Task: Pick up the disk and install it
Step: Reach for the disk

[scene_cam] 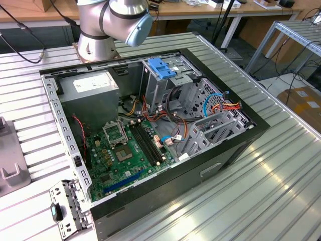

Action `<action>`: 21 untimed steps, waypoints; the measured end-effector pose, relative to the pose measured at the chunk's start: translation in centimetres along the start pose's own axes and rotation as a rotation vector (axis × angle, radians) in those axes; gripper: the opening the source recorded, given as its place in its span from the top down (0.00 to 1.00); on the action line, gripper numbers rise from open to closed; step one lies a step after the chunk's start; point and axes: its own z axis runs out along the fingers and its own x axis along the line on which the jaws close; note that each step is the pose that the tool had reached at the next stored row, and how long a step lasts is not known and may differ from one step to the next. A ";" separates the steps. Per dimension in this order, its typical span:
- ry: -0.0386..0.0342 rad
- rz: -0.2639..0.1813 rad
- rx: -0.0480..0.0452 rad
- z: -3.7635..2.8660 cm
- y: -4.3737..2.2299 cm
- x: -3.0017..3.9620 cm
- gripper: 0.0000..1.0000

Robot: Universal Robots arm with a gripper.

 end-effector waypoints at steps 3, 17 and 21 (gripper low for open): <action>0.0000 0.000 0.0000 0.01 -0.01 0.13 0.90; 0.0000 0.000 0.0000 0.02 -0.05 0.61 0.90; 0.0000 0.000 0.0000 0.02 -0.06 0.74 0.90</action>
